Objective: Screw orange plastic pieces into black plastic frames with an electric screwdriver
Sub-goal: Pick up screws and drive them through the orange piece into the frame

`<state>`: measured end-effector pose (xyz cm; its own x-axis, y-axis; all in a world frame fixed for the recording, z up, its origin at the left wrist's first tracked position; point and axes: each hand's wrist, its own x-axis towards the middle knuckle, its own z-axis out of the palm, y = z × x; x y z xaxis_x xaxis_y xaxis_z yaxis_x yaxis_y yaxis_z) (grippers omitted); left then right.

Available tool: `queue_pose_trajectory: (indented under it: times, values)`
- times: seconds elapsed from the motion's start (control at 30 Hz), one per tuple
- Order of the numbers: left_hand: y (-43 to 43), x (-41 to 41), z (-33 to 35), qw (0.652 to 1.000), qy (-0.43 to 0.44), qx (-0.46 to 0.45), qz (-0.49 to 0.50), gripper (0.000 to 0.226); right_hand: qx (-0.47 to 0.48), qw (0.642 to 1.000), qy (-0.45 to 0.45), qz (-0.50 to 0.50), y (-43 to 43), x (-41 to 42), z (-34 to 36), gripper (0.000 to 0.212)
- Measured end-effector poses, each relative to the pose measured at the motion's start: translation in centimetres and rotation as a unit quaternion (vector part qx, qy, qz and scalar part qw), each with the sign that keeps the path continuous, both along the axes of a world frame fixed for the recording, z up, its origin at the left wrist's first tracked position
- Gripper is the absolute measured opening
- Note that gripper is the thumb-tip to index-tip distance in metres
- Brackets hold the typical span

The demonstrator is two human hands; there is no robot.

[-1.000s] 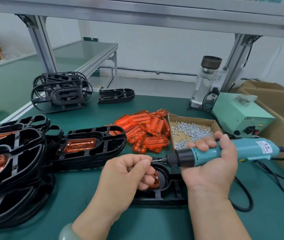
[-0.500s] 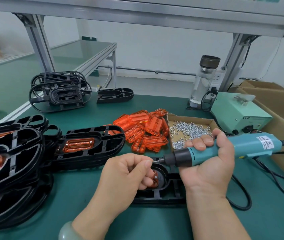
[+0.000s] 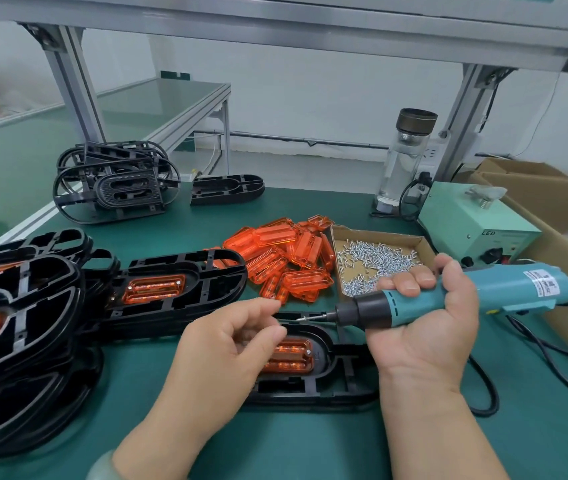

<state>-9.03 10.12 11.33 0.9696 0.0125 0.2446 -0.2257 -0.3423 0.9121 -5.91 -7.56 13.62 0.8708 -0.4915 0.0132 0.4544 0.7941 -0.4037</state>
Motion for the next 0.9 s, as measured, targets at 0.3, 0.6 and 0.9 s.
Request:
queue_pose_trajectory:
  times: [0.3, 0.6, 0.9]
  values:
    - [-0.5, -0.5, -1.0, 0.944, 0.014, 0.325, 0.053, 0.019, -0.019, 0.999, 0.027, -0.013, -0.6, 0.3, 0.1, 0.013]
    - [0.5, 0.5, -1.3, 0.956, 0.082, 0.279, -0.027, 0.039, -0.111, 0.993, 0.03, 0.023, 0.2, 0.3, -0.1, 0.012]
    - [0.8, 0.5, -2.0, 0.955, 0.105, 0.267, -0.071, 0.042, -0.179, 0.983, 0.013, 0.048, 1.1, 0.3, -0.6, 0.005]
